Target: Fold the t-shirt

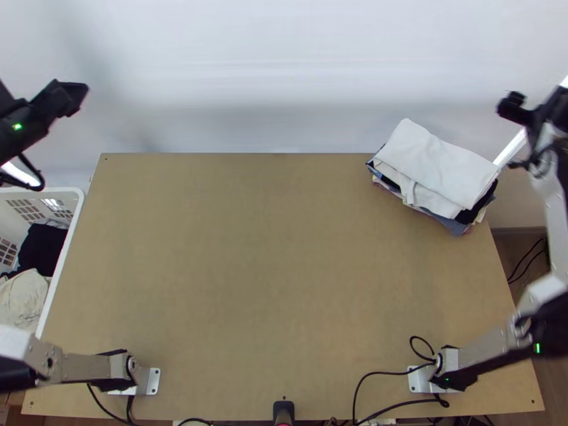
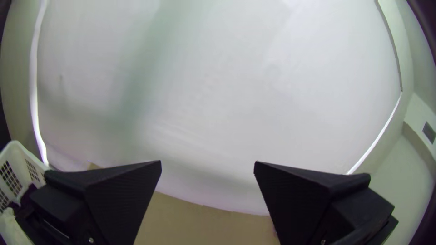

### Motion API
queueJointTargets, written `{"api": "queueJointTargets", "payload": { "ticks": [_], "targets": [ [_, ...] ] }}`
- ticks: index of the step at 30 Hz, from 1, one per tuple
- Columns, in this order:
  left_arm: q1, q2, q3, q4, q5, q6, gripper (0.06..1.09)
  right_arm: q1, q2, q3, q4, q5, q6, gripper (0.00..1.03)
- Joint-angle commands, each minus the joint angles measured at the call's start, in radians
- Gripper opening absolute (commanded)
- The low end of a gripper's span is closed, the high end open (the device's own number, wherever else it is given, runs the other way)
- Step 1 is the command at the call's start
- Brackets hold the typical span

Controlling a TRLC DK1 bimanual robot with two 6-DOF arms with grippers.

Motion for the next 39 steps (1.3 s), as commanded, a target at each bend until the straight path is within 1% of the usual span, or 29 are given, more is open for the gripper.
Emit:
{"api": "queueJointTargets", "payload": {
  "ticks": [1,3,5,7,8,10,11,12,13,14,16,17,20,24,25,27,28,34,39],
  "targets": [
    [0.011,-0.11,-0.105,0.092,-0.062,0.055,1.05,-0.002,-0.198,-0.079,-0.014,-0.016,-0.098,0.98],
    [0.03,-0.192,-0.208,0.178,-0.114,0.064,1.05,0.004,-0.316,-0.138,-0.021,-0.018,-0.154,0.98],
    [0.046,-0.287,-0.327,0.276,-0.143,0.076,1.05,0.007,-0.447,-0.214,-0.001,-0.022,-0.152,0.98],
    [0.062,-0.374,-0.425,0.337,-0.175,0.098,1.05,0.013,-0.571,-0.288,0.026,-0.053,-0.138,0.98],
    [0.076,-0.416,-0.465,0.353,-0.184,0.104,1.05,0.013,-0.628,-0.326,0.063,-0.056,-0.114,0.98],
    [0.1,-0.505,-0.56,0.408,-0.227,0.121,1.05,0.013,-0.76,-0.42,0.138,-0.075,-0.106,0.98],
    [0.114,-0.555,-0.617,0.451,-0.261,0.144,1.05,0.013,-0.829,-0.478,0.218,-0.085,-0.098,0.98],
    [0.128,-0.609,-0.68,0.509,-0.301,0.158,1.05,0.014,-0.899,-0.54,0.269,-0.094,-0.094,0.98],
    [0.143,-0.664,-0.743,0.558,-0.322,0.172,1.05,0.019,-0.964,-0.595,0.321,-0.101,-0.094,0.98],
    [0.16,-0.716,-0.795,0.598,-0.324,0.185,1.05,0.027,-1.023,-0.652,0.367,-0.102,-0.092,0.98],
    [0.227,-0.813,-0.895,0.673,-0.332,0.193,1.05,0.051,-1.138,-0.753,0.411,-0.102,-0.091,0.98],
    [0.263,-0.854,-0.936,0.695,-0.332,0.196,1.05,0.065,-1.191,-0.794,0.411,-0.104,-0.086,0.98],
    [0.362,-0.982,-1.096,0.793,-0.332,0.216,1.05,0.145,-1.352,-0.949,0.468,-0.102,-0.068,0.98],
    [0.384,-1.126,-1.272,0.88,-0.332,0.265,1.04,0.249,-1.553,-1.152,0.545,-0.101,-0.068,0.98],
    [0.384,-1.16,-1.327,0.928,-0.332,0.273,1.03,0.26,-1.588,-1.202,0.548,-0.102,-0.068,0.98],
    [0.385,-1.209,-1.407,0.983,-0.33,0.274,1.03,0.261,-1.589,-1.221,0.525,-0.091,-0.049,0.98],
    [0.384,-1.224,-1.433,0.983,-0.33,0.274,1.03,0.255,-1.585,-1.228,0.514,-0.087,-0.022,0.98],
    [0.37,-1.299,-1.648,0.995,-0.328,0.264,1.03,0.258,-1.588,-1.394,0.532,-0.084,-0.014,0.98],
    [0.338,-1.427,-1.831,0.978,-0.328,0.279,1.03,0.272,-1.589,-1.531,0.592,-0.085,-0.014,0.98]
  ]
}}
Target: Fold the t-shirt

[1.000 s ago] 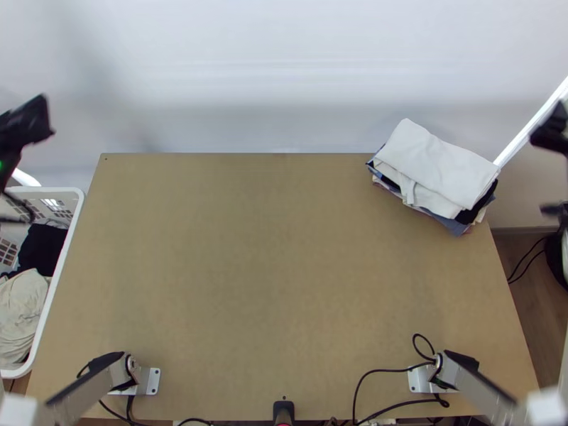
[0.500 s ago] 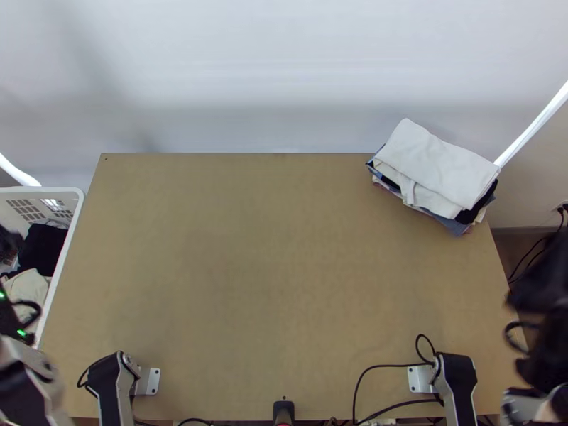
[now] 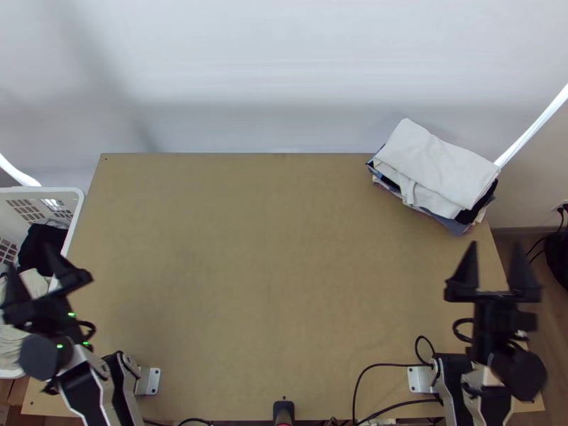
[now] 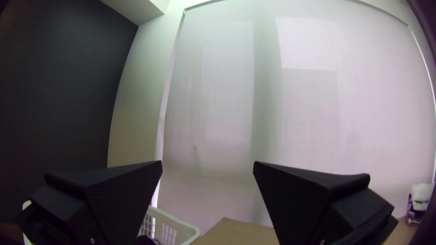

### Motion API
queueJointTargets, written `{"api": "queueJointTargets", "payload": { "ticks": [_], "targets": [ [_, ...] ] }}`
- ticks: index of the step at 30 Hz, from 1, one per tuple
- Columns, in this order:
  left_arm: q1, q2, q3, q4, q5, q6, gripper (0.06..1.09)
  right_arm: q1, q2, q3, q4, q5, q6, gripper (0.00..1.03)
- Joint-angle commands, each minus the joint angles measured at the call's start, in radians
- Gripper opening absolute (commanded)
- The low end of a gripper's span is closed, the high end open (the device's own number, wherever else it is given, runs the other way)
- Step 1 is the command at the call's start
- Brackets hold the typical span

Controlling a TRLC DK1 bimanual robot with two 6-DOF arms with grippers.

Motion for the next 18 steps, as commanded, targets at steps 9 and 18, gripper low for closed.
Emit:
{"api": "queueJointTargets", "payload": {
  "ticks": [9,18],
  "targets": [
    [-0.088,-0.062,-0.218,-0.029,0.003,0.051,1.04,0.077,-0.011,-0.208,0.06,0.01,-0.021,0.98],
    [-0.207,-0.055,-0.21,-0.238,-0.003,0.046,1.04,0.048,-0.001,-0.216,-0.339,0.014,-0.031,0.98]
  ]
}}
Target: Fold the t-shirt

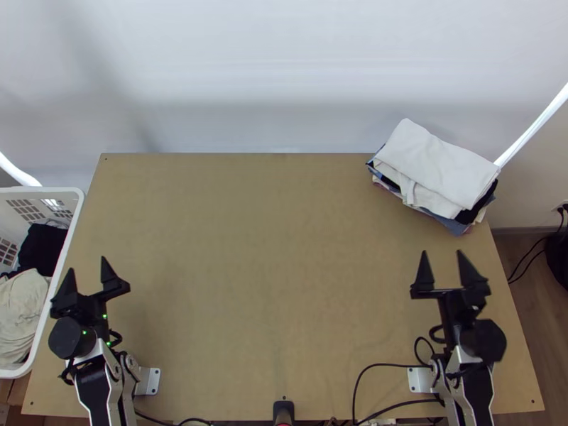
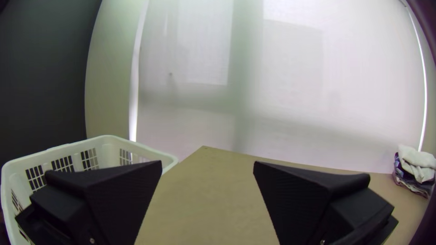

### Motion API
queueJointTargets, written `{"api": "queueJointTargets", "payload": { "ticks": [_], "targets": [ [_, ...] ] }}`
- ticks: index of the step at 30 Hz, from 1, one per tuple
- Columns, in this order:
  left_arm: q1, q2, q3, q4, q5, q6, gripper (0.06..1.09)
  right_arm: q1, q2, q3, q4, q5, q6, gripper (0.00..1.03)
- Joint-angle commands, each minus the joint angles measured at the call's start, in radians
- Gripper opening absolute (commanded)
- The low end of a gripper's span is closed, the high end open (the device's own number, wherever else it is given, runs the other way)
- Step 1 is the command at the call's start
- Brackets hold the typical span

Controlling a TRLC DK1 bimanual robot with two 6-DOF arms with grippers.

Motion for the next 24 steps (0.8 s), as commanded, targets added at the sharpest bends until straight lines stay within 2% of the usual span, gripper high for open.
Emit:
{"api": "queueJointTargets", "payload": {
  "ticks": [1,24],
  "targets": [
    [-0.03,-0.005,-0.035,-0.031,-0.005,0.015,1.04,-0.01,0.013,-0.009,-0.085,0.014,-0.018,0.98],
    [-0.028,-0.005,-0.036,-0.029,-0.005,0.015,1.04,-0.008,-0.002,-0.01,-0.083,0.014,-0.018,0.98]
  ]
}}
